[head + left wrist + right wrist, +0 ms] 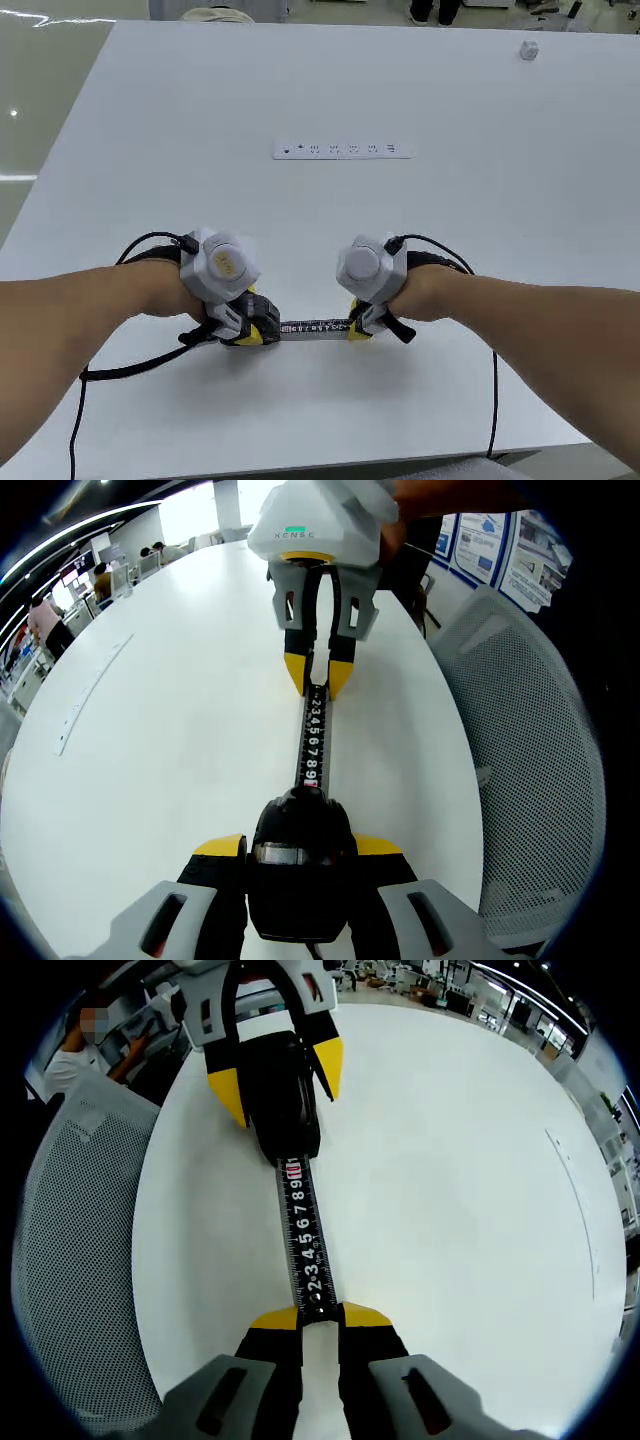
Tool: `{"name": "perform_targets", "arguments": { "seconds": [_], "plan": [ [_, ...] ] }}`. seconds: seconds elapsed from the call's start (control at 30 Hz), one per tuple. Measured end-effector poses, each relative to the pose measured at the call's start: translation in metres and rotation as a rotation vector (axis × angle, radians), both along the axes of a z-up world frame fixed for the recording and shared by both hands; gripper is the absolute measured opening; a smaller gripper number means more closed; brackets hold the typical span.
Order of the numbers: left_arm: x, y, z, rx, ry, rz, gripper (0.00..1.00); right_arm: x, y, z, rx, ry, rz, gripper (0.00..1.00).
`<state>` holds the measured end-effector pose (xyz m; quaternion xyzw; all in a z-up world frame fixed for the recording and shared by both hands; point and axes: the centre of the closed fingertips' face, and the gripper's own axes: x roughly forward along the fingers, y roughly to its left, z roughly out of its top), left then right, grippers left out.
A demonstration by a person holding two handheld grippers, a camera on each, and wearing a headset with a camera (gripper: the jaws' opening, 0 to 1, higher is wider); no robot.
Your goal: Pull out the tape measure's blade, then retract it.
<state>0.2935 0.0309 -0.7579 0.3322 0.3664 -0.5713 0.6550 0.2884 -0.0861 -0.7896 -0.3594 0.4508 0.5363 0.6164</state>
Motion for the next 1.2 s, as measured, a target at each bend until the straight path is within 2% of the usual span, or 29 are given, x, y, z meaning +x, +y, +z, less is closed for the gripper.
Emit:
{"name": "perform_targets", "arguments": {
  "seconds": [0.83,1.2],
  "plan": [
    [0.000,0.001,0.000,-0.005,0.011,0.004,0.36,0.001,-0.008,0.001,-0.014,0.001,-0.010,0.11],
    [-0.002,0.000,0.002,-0.004,0.005,0.005,0.36,0.000,-0.014,0.001,-0.018,0.001,-0.017,0.11]
  ]
}}
